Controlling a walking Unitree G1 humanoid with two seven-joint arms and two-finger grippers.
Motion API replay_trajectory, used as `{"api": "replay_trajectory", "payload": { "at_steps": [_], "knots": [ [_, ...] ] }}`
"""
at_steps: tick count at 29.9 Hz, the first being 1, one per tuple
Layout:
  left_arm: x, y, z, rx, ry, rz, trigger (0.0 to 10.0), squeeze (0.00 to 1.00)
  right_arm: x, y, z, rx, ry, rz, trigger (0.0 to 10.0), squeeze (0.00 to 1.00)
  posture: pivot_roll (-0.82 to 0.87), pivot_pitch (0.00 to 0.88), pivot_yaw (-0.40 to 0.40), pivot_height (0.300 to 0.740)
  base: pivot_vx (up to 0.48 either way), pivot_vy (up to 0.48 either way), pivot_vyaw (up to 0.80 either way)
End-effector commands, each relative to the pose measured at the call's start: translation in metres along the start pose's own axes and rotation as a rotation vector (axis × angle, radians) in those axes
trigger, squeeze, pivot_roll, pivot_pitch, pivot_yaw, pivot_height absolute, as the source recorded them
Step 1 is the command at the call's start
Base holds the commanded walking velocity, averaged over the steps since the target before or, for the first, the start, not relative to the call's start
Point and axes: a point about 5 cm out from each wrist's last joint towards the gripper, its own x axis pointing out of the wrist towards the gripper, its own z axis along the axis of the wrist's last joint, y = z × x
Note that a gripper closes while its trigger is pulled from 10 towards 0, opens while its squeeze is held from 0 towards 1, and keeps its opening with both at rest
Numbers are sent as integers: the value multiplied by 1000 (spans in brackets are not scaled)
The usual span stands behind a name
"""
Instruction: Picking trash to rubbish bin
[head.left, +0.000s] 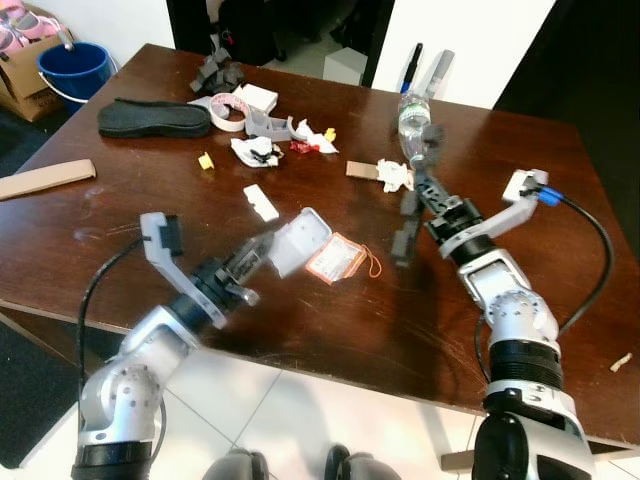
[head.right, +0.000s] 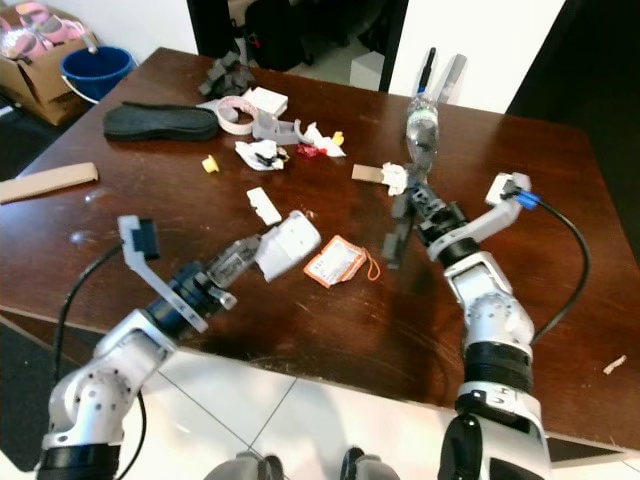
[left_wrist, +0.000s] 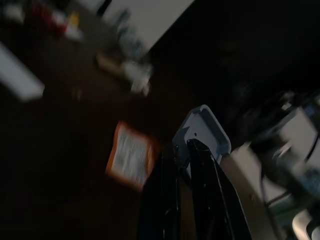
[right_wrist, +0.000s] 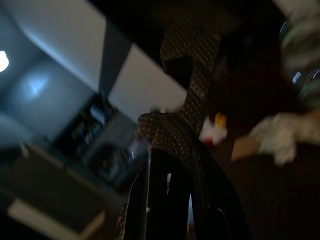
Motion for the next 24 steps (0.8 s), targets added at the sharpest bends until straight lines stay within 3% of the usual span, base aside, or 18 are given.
{"api": "replay_trajectory", "payload": {
  "at_steps": [1,5,8,11,15,24],
  "knots": [
    [-5,5,-12,-21,43,28,10000,0,-7,-5,15,16,-81,19,10000,0,106,111,-28,740,0,0,0],
    [-6,6,-16,-22,63,41,10000,0,-22,1,25,-16,-55,165,10000,0,92,104,-20,740,0,0,0],
    [-4,6,-16,-11,69,48,10000,0,-33,6,16,-43,24,239,10000,0,77,105,-18,740,0,0,0],
    [-4,6,-16,-5,71,54,10000,0,-37,7,10,-43,62,260,10000,0,72,106,-16,740,0,0,0],
    [0,6,-17,8,72,56,10000,0,-55,10,-19,-30,226,332,10000,0,64,107,-18,740,-260,0,0],
    [-2,6,-21,5,86,51,10000,0,-76,7,-24,-19,329,383,10000,0,60,111,-16,740,-270,0,0]
  ]
}}
